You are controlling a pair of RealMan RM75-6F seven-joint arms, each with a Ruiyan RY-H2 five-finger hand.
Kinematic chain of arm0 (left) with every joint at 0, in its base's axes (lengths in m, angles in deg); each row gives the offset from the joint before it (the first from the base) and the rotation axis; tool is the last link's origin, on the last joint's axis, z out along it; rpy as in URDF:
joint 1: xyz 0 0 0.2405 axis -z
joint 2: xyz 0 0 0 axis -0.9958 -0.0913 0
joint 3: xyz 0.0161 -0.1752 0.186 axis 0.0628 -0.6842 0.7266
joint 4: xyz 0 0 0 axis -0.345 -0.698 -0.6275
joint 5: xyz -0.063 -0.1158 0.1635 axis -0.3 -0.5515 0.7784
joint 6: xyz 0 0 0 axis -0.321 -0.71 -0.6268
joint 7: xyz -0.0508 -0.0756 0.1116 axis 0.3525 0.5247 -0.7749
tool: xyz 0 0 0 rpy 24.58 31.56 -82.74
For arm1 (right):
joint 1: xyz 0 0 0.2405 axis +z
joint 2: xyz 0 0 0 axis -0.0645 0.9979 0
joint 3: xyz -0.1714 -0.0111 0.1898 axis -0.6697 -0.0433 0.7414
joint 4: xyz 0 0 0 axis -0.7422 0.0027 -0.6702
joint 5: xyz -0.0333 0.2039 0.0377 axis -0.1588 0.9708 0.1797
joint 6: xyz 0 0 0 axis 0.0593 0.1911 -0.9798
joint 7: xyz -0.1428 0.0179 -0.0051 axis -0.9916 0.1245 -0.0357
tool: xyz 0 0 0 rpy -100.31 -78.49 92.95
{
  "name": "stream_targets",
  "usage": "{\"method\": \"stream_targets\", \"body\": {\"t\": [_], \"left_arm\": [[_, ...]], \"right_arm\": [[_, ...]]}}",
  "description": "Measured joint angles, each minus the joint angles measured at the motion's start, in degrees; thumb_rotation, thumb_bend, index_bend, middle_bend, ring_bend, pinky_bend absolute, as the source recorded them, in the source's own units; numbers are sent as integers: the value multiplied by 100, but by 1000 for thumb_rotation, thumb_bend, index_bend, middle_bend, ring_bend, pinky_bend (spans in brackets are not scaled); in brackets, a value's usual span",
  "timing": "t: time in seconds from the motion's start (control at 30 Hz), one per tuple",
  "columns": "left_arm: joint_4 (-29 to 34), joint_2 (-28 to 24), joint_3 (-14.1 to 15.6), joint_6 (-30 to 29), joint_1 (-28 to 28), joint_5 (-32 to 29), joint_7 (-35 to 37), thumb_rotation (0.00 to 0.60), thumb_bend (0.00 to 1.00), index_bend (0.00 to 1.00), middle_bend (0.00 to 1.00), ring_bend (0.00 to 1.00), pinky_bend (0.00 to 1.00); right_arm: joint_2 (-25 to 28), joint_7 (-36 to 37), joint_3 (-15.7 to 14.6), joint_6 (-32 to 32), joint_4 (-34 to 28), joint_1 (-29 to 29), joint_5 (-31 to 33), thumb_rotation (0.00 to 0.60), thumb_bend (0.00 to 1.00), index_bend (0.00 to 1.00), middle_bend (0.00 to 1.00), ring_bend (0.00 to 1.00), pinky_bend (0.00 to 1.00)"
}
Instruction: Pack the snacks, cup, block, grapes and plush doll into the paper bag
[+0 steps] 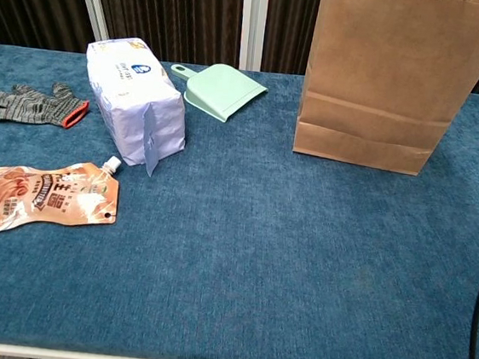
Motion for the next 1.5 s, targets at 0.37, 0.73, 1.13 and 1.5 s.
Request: {"method": "stream_targets", "body": {"t": [0.37,0.73,1.13,1.5], "left_arm": [[-24,33,18,57,22,-16,14,600,120,271,156,111,134],[-23,29,8,79,30,-60,13,600,119,271,156,111,134],[-54,45,17,77,12,-79,47,600,120,271,156,111,134],[11,22,7,48,45,-20,-36,600,120,271,156,111,134]], "right_arm": [[538,-379,462,-753,-76,-124,2286,600,262,461,453,291,447],[657,-403,384,-1807,237,221,3620,600,255,51,240,76,249],[850,-119,84,-2116,196,461,3852,600,221,0,71,0,94],[1218,1495,-139,-1486,-368,-98,1959,600,221,1,218,23,157]]}}
